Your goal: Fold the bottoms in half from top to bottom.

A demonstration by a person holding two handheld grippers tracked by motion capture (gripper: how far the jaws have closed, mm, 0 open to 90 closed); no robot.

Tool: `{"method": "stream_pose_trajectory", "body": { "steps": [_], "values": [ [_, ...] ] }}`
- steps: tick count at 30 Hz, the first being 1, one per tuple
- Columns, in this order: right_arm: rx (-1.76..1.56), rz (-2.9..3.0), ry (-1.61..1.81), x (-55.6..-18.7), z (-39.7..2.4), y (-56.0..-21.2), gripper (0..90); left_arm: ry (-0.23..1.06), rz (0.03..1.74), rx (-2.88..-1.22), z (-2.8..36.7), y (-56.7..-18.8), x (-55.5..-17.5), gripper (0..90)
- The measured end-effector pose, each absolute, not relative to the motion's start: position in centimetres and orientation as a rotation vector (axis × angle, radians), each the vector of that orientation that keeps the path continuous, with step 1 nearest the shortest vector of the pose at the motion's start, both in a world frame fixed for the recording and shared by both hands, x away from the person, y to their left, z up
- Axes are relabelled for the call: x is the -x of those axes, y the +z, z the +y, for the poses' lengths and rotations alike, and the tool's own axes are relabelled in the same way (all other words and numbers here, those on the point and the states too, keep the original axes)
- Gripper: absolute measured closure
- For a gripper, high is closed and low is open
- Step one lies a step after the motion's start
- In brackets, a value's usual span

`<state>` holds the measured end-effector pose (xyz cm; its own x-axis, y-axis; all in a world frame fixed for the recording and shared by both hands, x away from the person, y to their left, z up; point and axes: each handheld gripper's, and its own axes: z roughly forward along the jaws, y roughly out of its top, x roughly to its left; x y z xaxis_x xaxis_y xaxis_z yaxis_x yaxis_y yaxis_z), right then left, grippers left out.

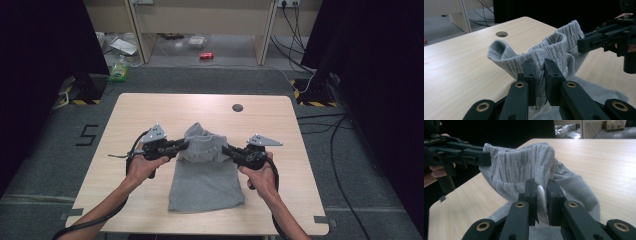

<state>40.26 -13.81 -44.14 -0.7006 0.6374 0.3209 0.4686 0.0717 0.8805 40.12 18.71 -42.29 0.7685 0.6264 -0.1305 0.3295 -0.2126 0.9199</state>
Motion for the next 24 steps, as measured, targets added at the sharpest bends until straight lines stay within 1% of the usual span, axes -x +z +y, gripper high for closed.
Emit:
{"method": "stream_pose_trajectory", "body": {
  "steps": [10, 17, 20, 24],
  "values": [
    [-1.077, 2.270, 1.655, -35.6, -14.3, -46.1, 80.6, 0.267, 0.679, -1.868, 19.3, -46.0, -35.4, 80.5],
    [-1.055, 2.360, 1.578, -33.1, -14.8, -48.1, 80.0, 0.234, 0.643, -1.926, 18.9, -48.1, -33.4, 80.1],
    [-1.075, 2.375, 1.572, -32.6, -15.4, -48.4, 77.4, 0.215, 0.645, -1.940, 18.9, -48.9, -33.1, 79.3],
    [-1.088, 2.361, 1.578, -32.4, -15.8, -48.2, 72.3, 0.212, 0.637, -1.948, 18.8, -48.9, -32.7, 78.2]
  ]
}}
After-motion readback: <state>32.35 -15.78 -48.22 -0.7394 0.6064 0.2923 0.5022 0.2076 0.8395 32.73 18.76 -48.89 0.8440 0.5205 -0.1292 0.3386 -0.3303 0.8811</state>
